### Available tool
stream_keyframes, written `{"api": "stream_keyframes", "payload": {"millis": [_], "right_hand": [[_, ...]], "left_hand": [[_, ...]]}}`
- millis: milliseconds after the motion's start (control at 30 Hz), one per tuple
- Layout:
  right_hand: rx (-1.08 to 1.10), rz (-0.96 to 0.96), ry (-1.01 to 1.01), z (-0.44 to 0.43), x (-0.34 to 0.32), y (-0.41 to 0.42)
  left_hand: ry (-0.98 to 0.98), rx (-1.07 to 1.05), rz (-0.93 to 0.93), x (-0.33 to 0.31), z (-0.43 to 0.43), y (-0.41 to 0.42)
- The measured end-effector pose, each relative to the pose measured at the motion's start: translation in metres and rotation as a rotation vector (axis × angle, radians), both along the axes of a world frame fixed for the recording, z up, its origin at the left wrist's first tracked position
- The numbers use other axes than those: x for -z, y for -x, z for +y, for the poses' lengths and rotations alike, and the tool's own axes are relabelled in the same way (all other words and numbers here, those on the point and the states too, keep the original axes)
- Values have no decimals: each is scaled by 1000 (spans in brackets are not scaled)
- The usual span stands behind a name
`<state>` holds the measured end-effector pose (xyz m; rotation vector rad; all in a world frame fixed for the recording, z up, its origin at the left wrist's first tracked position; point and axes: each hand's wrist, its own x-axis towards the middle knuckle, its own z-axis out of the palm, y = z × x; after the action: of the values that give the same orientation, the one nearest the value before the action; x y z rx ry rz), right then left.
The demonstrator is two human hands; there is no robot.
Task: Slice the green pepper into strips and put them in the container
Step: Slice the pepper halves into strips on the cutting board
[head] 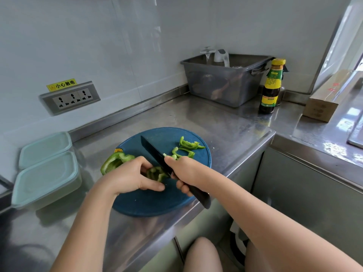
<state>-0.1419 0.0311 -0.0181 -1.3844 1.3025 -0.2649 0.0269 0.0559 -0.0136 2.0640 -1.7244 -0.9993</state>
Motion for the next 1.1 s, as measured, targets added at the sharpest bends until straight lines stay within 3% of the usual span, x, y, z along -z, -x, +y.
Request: {"api": "stream_keyframes", "payload": {"millis": [100,167,300,433,700,1100], "right_hand": [[-1,-161,-3,10,7,16],[10,-186,113,21,8,22],[-48,27,511,51,22,26],[-104,116,633,70,28,27],[-134,160,680,78,26,27],[-184,219,695,79,26,25]], "left_hand": [[5,1,-8,1,0,1],[19,-4,-55,2,-1,0],[26,30,-20,2,-2,1],[33,69,22,5,-2,-2],[109,133,113,0,0,8],[171,195,103,7,-5,6]]}}
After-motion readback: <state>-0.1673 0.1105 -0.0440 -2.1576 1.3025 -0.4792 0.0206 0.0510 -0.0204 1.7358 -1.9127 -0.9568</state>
